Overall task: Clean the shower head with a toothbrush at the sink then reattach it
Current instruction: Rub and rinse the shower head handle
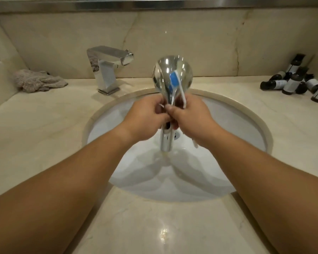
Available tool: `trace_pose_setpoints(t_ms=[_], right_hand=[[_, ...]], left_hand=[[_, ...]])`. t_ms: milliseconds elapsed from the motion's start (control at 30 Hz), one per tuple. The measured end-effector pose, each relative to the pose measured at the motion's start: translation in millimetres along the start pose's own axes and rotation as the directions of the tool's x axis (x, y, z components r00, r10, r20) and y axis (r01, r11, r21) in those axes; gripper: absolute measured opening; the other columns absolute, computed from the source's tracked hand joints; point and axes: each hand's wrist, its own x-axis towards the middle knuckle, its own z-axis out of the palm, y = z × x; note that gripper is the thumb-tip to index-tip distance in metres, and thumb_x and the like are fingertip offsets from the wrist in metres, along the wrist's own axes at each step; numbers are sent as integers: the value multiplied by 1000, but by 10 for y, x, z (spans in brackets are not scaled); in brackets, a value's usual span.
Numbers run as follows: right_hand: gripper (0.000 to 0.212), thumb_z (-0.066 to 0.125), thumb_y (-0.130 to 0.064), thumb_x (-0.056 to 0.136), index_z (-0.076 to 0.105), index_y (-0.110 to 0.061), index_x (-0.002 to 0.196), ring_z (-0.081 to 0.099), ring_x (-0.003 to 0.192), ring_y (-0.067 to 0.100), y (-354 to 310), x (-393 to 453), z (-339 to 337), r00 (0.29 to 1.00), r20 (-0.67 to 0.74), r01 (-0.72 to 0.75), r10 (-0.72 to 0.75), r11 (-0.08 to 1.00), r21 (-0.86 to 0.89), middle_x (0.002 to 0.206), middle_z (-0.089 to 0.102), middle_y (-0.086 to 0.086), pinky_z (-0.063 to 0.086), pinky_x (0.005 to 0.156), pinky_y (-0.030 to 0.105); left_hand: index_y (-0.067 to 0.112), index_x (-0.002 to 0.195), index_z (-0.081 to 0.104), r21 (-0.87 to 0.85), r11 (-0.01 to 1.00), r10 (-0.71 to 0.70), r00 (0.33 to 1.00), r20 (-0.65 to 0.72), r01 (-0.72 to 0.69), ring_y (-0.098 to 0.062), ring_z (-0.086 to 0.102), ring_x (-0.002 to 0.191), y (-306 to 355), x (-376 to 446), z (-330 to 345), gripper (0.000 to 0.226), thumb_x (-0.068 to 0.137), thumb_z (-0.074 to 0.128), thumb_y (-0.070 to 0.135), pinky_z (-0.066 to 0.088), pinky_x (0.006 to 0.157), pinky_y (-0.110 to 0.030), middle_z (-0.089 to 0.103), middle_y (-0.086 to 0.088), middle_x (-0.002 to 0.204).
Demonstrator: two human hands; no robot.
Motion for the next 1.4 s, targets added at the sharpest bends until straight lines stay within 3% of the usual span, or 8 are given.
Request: trace_pose_setpoints(t_ms=[167, 300, 467, 567, 733, 867, 1267, 1400], right_hand=[[16, 65, -24, 89, 62, -19, 105, 68, 75, 16, -212, 116, -175, 970, -136, 212, -202, 975, 69, 87, 68, -5, 57, 64, 33], [12, 64, -22, 89, 65, -19, 101, 70, 70, 18, -39, -21, -34, 999, 24, 27, -28, 999, 22, 83, 71, 2, 60, 67, 44], [20, 64, -16, 90, 63, -13, 110, 69, 72, 17, -218, 77, -202, 974, -101, 216, -204, 968, 127, 91, 68, 4, 58, 57, 29], [14, 64, -19, 90, 64, -17, 104, 70, 70, 19, -46, -18, -83, 998, 22, 53, -54, 997, 61, 85, 70, 4, 60, 66, 44], [19, 66, -14, 90, 62, -12, 109, 69, 67, 17, -164, 82, -180, 982, -102, 176, -162, 973, 151, 90, 68, 6, 57, 57, 30], [14, 64, -17, 91, 63, -16, 105, 70, 68, 20, -43, 1, -85, 997, 15, 72, -74, 993, 95, 86, 70, 5, 60, 64, 42], [29, 78, -29, 75, 64, -19, 99, 69, 75, 18, -114, 50, -101, 995, -81, 68, -53, 979, 192, 86, 70, 0, 59, 63, 34], [29, 79, -33, 68, 63, -26, 90, 68, 77, 15, 36, 84, -78, 986, -121, -110, 116, 993, 49, 81, 69, -5, 59, 70, 39]], left_hand=[[27, 114, 72, 68, 985, 167, 974, -154, -158, -11, 74, 94, 168, 69, -104, 31, 83, 71, 24, 60, 89, -39, 78, 6, 98], [27, 107, 72, 48, 998, 48, 997, -65, -45, -28, 75, 92, -27, -8, 0, 36, 72, 68, 34, 60, 87, -54, 78, -5, 95], [28, 117, 70, 60, 983, 183, 967, -178, -175, -20, 75, 96, 152, 36, -61, 33, 85, 68, 23, 60, 89, -49, 78, 3, 100], [29, 107, 72, 50, 997, 71, 994, -86, -67, -25, 75, 91, 21, -7, 36, 35, 73, 67, 33, 60, 87, -53, 78, -1, 93], [26, 112, 71, 53, 983, 184, 963, -199, -177, -21, 75, 92, 99, 73, -27, 29, 83, 70, 23, 60, 87, -49, 78, 3, 95], [24, 111, 71, 39, 995, 99, 989, -114, -95, -26, 76, 89, -33, 41, 38, 35, 76, 69, 26, 60, 86, -53, 78, -2, 93], [28, 106, 75, 64, 989, 144, 973, -180, -134, -15, 74, 92, 59, 67, 10, 29, 78, 71, 21, 61, 86, -42, 77, 7, 96], [33, 109, 72, 17, 999, 45, 999, 30, -45, -19, 74, 96, 12, -2, -37, 41, 86, 71, -1, 62, 87, -39, 75, 0, 106]])
